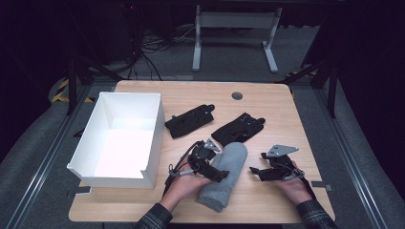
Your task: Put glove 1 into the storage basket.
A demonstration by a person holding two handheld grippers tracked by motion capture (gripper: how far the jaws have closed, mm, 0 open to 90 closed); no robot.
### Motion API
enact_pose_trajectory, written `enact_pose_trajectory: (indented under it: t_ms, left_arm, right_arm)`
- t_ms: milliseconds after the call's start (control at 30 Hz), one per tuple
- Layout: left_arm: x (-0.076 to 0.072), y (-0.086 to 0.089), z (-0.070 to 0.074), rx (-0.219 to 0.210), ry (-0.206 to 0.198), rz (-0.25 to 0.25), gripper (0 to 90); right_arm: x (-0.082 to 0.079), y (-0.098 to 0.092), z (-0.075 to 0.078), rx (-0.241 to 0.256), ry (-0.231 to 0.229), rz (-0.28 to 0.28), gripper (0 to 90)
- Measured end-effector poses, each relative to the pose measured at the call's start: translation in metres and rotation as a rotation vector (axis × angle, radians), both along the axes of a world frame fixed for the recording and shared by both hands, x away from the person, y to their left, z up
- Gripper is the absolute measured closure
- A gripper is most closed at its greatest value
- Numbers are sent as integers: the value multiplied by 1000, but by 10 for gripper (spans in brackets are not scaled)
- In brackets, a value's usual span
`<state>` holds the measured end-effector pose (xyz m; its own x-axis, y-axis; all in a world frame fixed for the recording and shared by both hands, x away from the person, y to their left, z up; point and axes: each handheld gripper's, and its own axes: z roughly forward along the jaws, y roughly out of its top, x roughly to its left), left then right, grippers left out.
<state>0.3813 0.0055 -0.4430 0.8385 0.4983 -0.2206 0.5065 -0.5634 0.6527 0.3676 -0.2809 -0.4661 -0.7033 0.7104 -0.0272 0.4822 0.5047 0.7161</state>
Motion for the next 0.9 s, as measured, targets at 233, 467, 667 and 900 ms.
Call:
enact_pose_trajectory:
  t_ms: [233, 467, 667, 900]
  left_arm:
    - [3, -4, -14, 0, 56, -21, 62]
    - [3, -4, -16, -22, 82, -78, 232]
    - [5, -3, -15, -42, 144, -113, 485]
    - [3, -3, -11, -33, 141, -110, 636]
  right_arm:
    - [0, 0, 0, 1, -2, 3, 238]
    - [1, -1, -1, 5, -8, 3, 218]
    - [1, -2, -3, 16, -18, 5, 202]
    - [0, -1, -4, 15, -22, 9, 174]
